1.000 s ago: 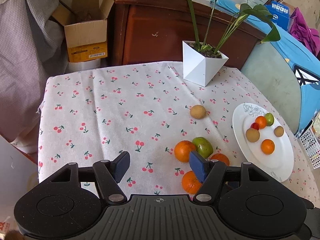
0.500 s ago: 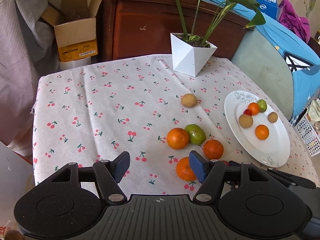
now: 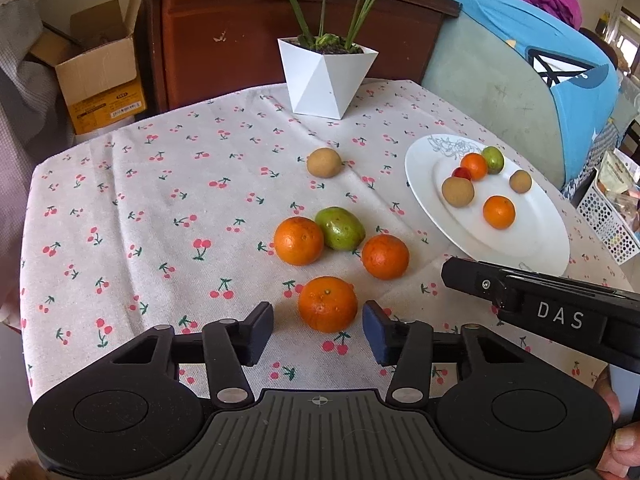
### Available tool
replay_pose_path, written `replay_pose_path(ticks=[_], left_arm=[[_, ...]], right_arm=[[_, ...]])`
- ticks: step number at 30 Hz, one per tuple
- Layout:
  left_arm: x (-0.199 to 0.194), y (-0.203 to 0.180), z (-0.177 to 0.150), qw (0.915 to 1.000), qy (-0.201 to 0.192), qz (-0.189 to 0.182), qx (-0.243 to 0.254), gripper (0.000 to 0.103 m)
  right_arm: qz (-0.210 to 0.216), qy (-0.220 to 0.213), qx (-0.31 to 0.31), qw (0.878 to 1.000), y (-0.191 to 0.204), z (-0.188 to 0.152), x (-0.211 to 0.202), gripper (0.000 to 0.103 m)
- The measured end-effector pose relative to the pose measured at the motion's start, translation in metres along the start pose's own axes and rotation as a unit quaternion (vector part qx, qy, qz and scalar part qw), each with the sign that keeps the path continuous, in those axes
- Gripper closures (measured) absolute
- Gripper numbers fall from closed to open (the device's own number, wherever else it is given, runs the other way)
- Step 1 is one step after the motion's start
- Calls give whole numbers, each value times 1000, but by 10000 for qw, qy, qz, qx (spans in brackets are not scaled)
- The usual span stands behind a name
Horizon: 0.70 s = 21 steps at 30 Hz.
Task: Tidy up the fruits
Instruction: 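Grasp an orange with the left gripper while the right grasps a red cherry tomato, then carry the orange and tomato onto the white plate and open both grippers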
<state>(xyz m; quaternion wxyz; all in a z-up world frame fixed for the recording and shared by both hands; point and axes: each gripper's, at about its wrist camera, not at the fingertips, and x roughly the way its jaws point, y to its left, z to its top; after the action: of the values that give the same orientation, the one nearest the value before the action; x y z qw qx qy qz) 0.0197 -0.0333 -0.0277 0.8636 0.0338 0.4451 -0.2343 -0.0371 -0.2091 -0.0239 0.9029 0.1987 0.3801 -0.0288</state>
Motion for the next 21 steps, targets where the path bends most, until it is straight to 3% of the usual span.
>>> replay_pose_path(ticks=[4,6,15,21], left_arm=[[2,-3,0,10000,-68,-2,50,64],[2,-4,1,9999,-88,-38,70,73],[-3,-15,9,9995,-300,-53,94,74],[-2,-36,32,9972,-679,-278,174,73]], right_arm=[[2,3,8,10000,-1,0,0,77],[3,11,9,10000,-1,0,0,77],[-34,-118,86,9999,-6,4,-8,77],[-97,-617,412,9972,-25,27,-34,77]])
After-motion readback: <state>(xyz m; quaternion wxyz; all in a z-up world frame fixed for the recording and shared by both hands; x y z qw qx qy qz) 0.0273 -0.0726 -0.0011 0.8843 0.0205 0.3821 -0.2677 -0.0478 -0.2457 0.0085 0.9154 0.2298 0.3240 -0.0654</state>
